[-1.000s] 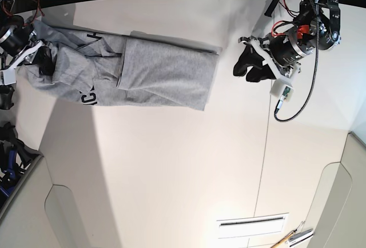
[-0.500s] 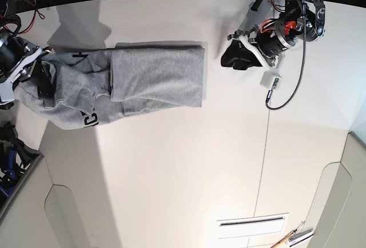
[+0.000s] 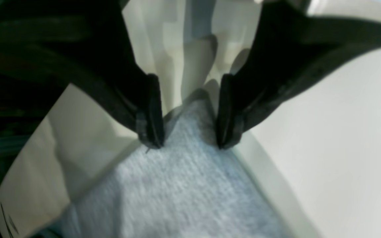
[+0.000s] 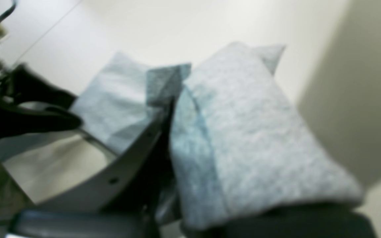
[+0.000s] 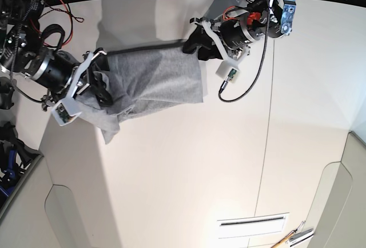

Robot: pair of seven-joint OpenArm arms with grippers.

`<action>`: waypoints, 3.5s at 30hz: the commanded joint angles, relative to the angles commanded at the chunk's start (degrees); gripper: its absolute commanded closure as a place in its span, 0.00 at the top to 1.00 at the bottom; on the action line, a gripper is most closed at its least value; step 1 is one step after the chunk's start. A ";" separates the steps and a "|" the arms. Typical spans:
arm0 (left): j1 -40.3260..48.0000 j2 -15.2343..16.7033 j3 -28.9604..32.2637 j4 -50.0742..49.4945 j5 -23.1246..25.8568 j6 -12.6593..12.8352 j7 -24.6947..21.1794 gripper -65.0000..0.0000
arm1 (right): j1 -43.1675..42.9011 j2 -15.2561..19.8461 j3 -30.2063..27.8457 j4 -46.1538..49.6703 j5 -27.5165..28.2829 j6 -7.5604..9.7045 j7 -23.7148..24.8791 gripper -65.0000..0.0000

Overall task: Fold the T-shirt properly
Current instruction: 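Grasp the folded bundle with both grippers and fold it over again, then press and square the folded shirt with both grippers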

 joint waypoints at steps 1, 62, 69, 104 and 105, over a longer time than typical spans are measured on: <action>0.00 0.00 0.15 0.00 0.00 0.00 -0.02 0.45 | 0.85 0.00 -2.62 -0.55 -1.42 -0.02 0.02 0.00; 1.18 -0.17 0.76 2.64 1.18 -3.38 4.70 0.00 | 22.01 -12.02 -3.39 -44.50 -16.44 -1.25 10.16 0.00; -7.37 -0.20 0.37 -2.89 7.43 0.37 3.06 0.00 | 16.22 -8.55 -3.30 -42.36 -8.35 -1.25 8.79 0.00; -22.10 -7.32 -6.95 -6.10 7.08 5.05 5.84 0.00 | 1.07 -15.13 -1.22 -17.59 -5.79 -1.27 0.94 0.00; -20.52 -7.82 -7.85 -5.05 6.93 4.79 5.77 0.00 | 1.05 -14.51 -1.20 -16.85 -5.42 -1.27 0.44 0.00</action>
